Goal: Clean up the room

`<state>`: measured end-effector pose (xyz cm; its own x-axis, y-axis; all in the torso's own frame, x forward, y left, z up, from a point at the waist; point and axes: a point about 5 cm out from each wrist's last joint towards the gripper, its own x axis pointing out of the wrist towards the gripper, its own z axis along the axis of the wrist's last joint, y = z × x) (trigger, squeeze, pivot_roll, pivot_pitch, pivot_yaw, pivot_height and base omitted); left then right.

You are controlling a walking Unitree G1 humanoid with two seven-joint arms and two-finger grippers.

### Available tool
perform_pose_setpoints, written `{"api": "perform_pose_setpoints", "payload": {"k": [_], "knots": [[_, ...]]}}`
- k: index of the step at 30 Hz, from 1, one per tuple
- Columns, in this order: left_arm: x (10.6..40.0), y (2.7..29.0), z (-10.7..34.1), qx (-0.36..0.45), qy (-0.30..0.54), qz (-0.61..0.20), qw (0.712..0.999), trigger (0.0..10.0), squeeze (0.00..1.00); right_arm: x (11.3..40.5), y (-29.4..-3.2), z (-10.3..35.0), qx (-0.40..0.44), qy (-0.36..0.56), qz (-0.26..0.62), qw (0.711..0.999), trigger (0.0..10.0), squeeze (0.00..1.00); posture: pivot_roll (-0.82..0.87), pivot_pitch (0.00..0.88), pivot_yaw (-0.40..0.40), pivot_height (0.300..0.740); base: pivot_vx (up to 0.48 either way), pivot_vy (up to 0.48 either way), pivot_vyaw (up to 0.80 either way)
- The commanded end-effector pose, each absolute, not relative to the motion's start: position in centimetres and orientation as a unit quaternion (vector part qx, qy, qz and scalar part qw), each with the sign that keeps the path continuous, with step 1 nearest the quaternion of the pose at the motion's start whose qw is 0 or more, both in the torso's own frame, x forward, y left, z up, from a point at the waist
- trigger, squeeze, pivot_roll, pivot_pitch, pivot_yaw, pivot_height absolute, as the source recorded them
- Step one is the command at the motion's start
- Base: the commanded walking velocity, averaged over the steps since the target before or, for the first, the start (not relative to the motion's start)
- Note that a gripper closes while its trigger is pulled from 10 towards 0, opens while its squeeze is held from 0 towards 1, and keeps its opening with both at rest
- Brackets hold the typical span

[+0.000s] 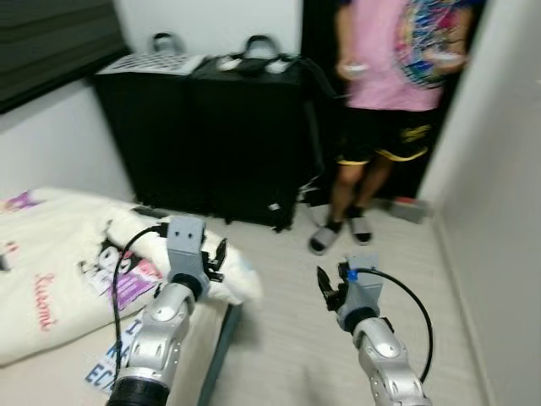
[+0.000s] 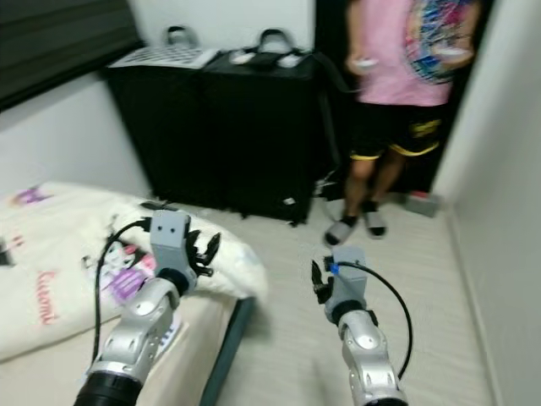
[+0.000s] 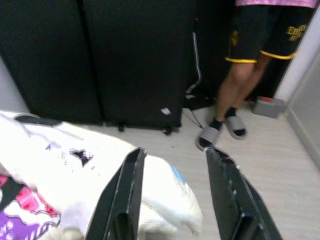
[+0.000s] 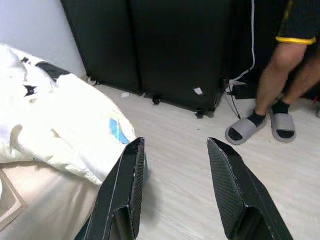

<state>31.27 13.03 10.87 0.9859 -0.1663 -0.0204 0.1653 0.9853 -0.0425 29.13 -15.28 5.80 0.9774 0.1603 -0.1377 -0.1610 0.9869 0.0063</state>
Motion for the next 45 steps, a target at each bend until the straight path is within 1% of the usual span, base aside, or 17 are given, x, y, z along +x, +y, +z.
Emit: {"api": "perform_pose_setpoints", "payload": {"k": [1,12,16,23,45], "knots": [[31.15,13.40,10.38,-0.015,0.023,-0.079,0.997,10.0,0.00,29.16,-15.03,5.77,-0.001,0.068,0.081,0.994,10.0,0.00,0.03,0.000,-0.013,0.740,0.000,0.000,0.80],[31.07,13.94,10.30,-0.010,0.027,-0.069,0.997,10.0,0.00,29.32,-15.11,5.43,-0.002,0.077,0.074,0.994,10.0,0.00,0.02,0.000,-0.015,0.740,0.000,0.000,0.80],[30.92,13.93,9.96,-0.010,0.033,-0.070,0.997,10.0,0.00,29.09,-15.73,5.03,-0.005,0.086,0.062,0.994,10.0,0.00,0.01,0.000,-0.008,0.740,0.000,0.000,0.80],[30.93,13.93,9.94,-0.009,0.035,-0.073,0.997,10.0,0.00,29.08,-15.97,5.06,-0.006,0.085,0.058,0.995,10.0,0.00,0.01,0.000,-0.002,0.740,0.000,0.000,0.80],[30.72,13.95,9.71,-0.003,0.041,-0.082,0.996,10.0,0.00,29.00,-15.61,4.82,-0.008,0.087,0.066,0.994,10.0,0.00,0.02,0.000,-0.014,0.740,0.000,0.000,0.80]]}}
